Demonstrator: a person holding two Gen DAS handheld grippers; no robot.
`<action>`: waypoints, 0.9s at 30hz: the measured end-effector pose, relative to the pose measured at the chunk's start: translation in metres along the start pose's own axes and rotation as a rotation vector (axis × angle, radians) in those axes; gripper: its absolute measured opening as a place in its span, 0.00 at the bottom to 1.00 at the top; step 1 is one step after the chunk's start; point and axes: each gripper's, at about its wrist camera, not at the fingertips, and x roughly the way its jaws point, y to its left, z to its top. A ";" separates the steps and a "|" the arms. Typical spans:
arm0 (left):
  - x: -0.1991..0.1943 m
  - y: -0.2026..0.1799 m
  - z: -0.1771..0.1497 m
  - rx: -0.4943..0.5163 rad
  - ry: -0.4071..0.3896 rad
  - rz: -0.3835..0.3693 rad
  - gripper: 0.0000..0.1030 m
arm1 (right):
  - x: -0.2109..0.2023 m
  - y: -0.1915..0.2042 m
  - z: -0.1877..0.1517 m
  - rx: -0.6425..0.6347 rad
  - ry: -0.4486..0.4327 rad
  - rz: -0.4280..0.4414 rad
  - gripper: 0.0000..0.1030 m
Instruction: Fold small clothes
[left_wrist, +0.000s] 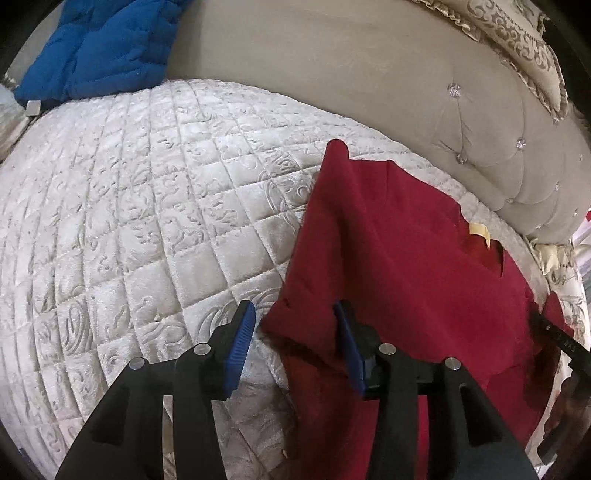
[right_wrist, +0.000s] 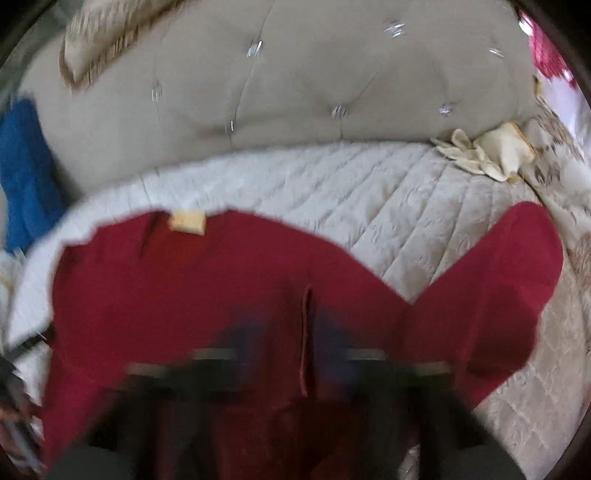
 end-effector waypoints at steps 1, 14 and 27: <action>0.001 0.000 0.001 0.004 0.001 0.002 0.23 | -0.005 -0.003 -0.002 0.014 -0.023 0.005 0.04; 0.009 -0.011 0.003 0.016 0.000 0.025 0.26 | -0.054 0.007 -0.012 0.016 -0.090 -0.041 0.40; 0.009 -0.017 0.002 0.046 0.003 0.057 0.27 | -0.013 0.040 -0.029 -0.056 0.026 -0.011 0.40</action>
